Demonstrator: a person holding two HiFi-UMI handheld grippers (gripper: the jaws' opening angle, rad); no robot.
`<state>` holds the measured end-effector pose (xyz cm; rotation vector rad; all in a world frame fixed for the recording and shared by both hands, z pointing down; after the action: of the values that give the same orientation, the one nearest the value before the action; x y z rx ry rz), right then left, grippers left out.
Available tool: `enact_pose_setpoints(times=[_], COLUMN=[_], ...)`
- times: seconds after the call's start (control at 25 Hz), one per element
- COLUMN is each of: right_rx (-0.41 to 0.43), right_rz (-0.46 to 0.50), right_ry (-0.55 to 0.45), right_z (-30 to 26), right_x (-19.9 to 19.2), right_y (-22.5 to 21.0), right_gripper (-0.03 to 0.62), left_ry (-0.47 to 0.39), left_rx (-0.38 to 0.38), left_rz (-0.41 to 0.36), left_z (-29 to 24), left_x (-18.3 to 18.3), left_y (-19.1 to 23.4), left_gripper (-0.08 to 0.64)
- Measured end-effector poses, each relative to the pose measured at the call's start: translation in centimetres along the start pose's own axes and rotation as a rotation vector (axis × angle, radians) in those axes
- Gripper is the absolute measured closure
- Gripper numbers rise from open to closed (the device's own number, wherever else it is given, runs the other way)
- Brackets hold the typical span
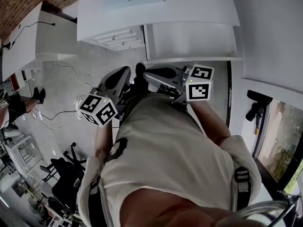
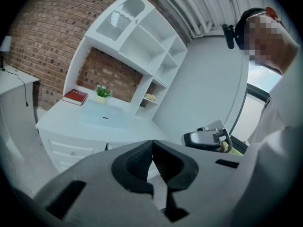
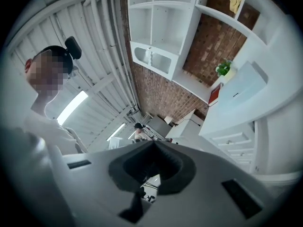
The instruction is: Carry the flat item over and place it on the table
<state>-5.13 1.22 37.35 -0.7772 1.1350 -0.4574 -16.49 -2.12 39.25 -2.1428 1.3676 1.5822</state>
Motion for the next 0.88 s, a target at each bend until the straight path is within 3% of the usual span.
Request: enact_pose_setpoints(times=[0.2, 0.4, 0.56, 0.88], right_rx=[-0.018, -0.055, -0.07, -0.103], right_rz=[0.009, 0.018, -0.006, -0.011], right_ry=[0.079, 0.104, 0.164, 0.26], right_z=[-0.3, -1.7, -4.9, -13.5], right_x=[-1.4, -2.5, -3.9, -7.0], right_y=[0.5, 0.4, 0.5, 1.0], right_gripper=[0.583, 0.583, 0.583, 0.583], left_ry=[0.006, 0.003, 0.005, -0.013], left_rx=[0.019, 0.076, 0.146, 0.144], left_rz=[-0.016, -0.053, 0.01, 0.055], left_z=[1.0, 3.2, 6.7, 12.5], left_x=[-0.9, -0.8, -2.0, -3.5], left_y=[-0.5, 3.3, 7.2, 13.1], left_gripper=[0.54, 0.54, 0.54, 0.54])
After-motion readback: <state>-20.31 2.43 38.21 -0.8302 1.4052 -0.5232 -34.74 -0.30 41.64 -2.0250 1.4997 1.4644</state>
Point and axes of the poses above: the fingertips, and each gripper's own axes: z backward along the fingers, y to its left, x out of its top, the point moved 4 cm from there along z, backward along the fingers, and after that the axes turned 11 degrees about x, right-handed, at the moved point
